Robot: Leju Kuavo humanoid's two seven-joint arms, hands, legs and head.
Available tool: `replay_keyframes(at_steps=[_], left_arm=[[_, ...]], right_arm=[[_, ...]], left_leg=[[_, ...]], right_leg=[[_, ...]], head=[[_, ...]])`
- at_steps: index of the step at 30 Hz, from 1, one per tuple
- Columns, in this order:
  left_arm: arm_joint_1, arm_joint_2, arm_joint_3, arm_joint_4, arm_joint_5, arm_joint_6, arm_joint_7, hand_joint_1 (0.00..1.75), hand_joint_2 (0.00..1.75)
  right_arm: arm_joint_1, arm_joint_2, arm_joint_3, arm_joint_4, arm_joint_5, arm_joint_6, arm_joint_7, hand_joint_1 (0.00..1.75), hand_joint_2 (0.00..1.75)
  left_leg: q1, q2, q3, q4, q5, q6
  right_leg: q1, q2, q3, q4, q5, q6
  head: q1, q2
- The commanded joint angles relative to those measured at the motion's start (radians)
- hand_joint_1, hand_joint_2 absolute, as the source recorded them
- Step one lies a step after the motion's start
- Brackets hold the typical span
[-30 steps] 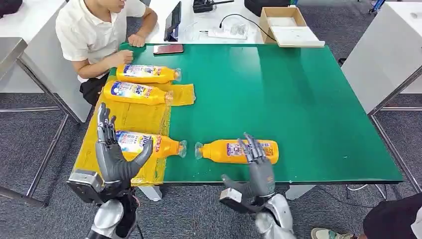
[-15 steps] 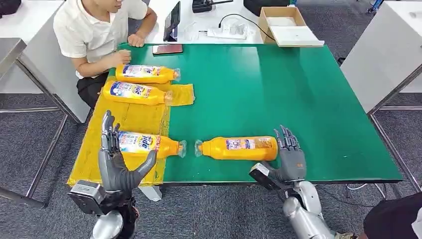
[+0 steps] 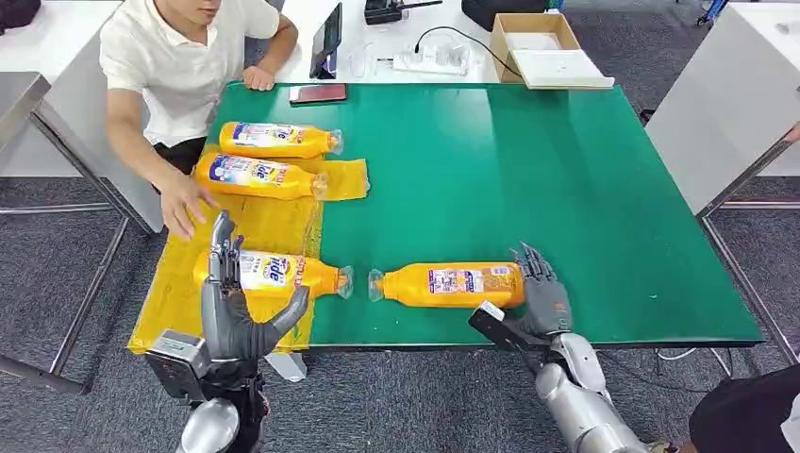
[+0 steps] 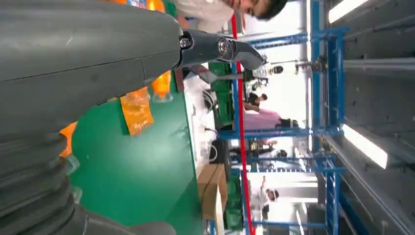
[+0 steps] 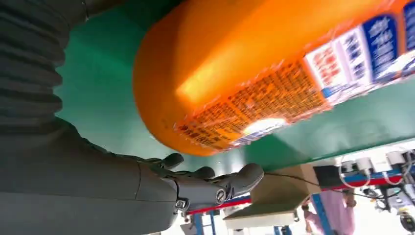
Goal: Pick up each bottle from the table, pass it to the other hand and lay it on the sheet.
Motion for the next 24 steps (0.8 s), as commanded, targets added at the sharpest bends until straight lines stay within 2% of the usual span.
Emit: replay_keyframes(at_steps=[1,11,15,16,17,18,19,20,24], left_arm=[[-0.057,0.013,-0.044,0.079,0.02,-0.019,0.022,0.0,1.75],[-0.064,0.011,-0.05,0.084,0.043,-0.039,0.038,0.0,1.75],[-0.071,0.01,-0.053,0.099,0.071,-0.066,0.072,0.0,1.75],[-0.073,0.01,-0.054,0.102,0.073,-0.07,0.075,0.0,1.75],[-0.075,0.011,-0.055,0.106,0.077,-0.076,0.08,0.0,1.75],[-0.075,0.012,-0.056,0.108,0.08,-0.081,0.083,0.0,1.75],[-0.075,0.012,-0.056,0.108,0.08,-0.081,0.083,0.0,1.75],[-0.075,0.013,-0.057,0.109,0.085,-0.087,0.089,0.0,1.75],[-0.071,0.018,-0.054,0.108,0.094,-0.099,0.098,0.0,1.75]], right_arm=[[-0.085,0.028,0.067,0.147,0.027,0.023,0.015,0.0,1.75],[-0.11,0.03,0.091,0.18,0.052,0.043,0.04,0.0,1.75],[-0.133,0.009,0.117,0.231,0.055,0.218,0.12,0.0,1.75],[-0.134,0.005,0.123,0.24,0.058,0.236,0.127,0.09,1.75],[-0.135,0.0,0.126,0.251,0.056,0.272,0.135,0.61,1.75],[-0.132,-0.003,0.125,0.254,0.053,0.279,0.14,1.29,1.75],[-0.129,-0.003,0.125,0.254,0.053,0.277,0.139,1.47,1.75],[-0.127,-0.005,0.128,0.257,0.055,0.284,0.145,1.57,1.75],[-0.116,-0.004,0.13,0.256,0.056,0.284,0.15,1.59,1.75]], left_leg=[[0.001,0.002,0.003,-0.001,-0.001,-0.002],[0.001,0.001,0.003,-0.001,0.0,-0.001],[0.001,0.002,0.005,-0.001,-0.001,-0.002],[0.001,0.001,0.004,-0.001,0.0,-0.001],[0.001,0.0,0.003,-0.001,0.0,-0.001],[0.001,0.0,0.005,-0.001,0.0,-0.002],[0.001,0.001,0.007,-0.001,0.0,-0.001],[0.001,0.002,0.008,-0.002,0.0,-0.002],[0.001,0.005,0.012,-0.001,-0.001,-0.001]], right_leg=[[0.001,0.0,0.003,-0.001,0.0,-0.002],[0.001,0.0,0.003,-0.001,0.0,-0.001],[0.002,0.0,0.005,-0.001,-0.001,-0.002],[0.001,-0.001,0.004,-0.001,0.0,-0.002],[0.001,-0.001,0.003,-0.001,0.0,-0.001],[0.001,-0.002,0.005,-0.002,-0.001,-0.002],[0.002,-0.002,0.006,-0.002,0.0,-0.002],[0.002,-0.001,0.007,-0.003,0.0,-0.002],[0.002,0.002,0.01,-0.003,0.0,-0.001]], head=[[0.0,0.0],[0.0,0.0],[0.0,0.0],[0.0,0.0],[0.0,0.0],[0.0,0.0],[0.0,0.0],[0.0,0.0],[0.0,0.0]])
